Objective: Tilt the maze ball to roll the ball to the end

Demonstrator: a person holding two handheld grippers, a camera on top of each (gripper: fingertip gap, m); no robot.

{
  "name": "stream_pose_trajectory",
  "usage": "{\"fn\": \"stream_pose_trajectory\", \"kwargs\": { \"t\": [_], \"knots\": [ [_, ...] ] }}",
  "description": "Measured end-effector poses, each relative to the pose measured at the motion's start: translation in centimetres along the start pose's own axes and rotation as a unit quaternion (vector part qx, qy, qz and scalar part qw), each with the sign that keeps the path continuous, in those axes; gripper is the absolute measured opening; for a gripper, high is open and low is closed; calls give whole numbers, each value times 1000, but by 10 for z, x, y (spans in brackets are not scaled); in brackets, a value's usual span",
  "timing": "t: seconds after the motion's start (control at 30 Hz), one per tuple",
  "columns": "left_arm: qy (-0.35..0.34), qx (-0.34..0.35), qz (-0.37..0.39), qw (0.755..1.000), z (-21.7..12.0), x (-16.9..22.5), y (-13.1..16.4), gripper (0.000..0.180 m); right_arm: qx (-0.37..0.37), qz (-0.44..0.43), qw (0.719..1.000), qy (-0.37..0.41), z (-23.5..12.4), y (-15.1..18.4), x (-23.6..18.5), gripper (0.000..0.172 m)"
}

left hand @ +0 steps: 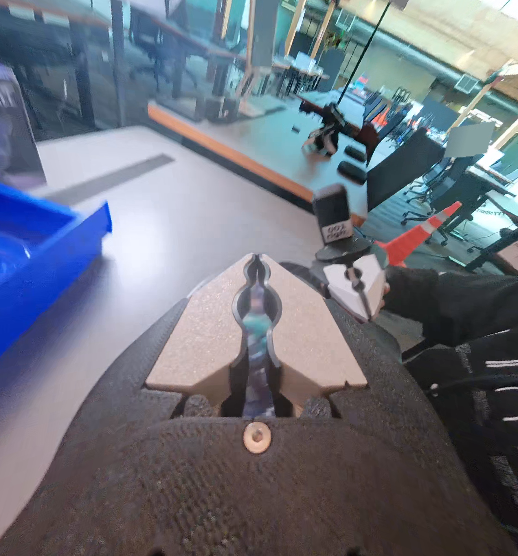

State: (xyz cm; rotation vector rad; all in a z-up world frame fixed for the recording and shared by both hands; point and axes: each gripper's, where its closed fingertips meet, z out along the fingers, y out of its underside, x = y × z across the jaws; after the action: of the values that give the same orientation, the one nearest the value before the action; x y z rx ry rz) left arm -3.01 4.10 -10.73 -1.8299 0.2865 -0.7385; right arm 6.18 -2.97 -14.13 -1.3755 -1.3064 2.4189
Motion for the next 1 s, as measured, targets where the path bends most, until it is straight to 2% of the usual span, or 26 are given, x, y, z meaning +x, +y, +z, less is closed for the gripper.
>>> {"fn": "stream_pose_trajectory", "kwargs": {
  "t": [0.07,0.2,0.33,0.43,0.47,0.53,0.63,0.7,0.8,0.9,1.0],
  "knots": [
    [10,-34,-29,999,19,-10,41,0,-1,33,999,29,-7,8,19,0],
    [14,-54,12,998,25,-7,70,0,-15,32,997,71,-25,18,33,0],
    [30,-55,35,997,32,-2,84,0,-42,21,992,113,-50,27,44,0],
    [57,-13,35,998,28,-7,74,0,-64,-8,988,143,-68,36,42,0],
    [67,2,38,997,27,-9,70,7,-65,-27,984,161,-76,34,42,0],
    [76,36,55,995,27,-14,64,36,-53,-74,974,210,-98,21,45,6],
    [83,57,51,994,37,-21,60,89,-27,-147,942,301,-138,-8,54,26],
    [80,43,44,995,47,-26,62,109,-10,-187,917,352,-160,-27,58,45],
    [78,42,49,995,56,-33,57,114,-16,-247,871,425,-182,-48,66,70],
    [67,59,61,994,60,-41,46,103,-44,-311,820,479,-188,-63,77,73],
    [41,81,63,994,64,-56,33,89,-73,-358,784,502,-177,-73,87,79]
  ]
}}
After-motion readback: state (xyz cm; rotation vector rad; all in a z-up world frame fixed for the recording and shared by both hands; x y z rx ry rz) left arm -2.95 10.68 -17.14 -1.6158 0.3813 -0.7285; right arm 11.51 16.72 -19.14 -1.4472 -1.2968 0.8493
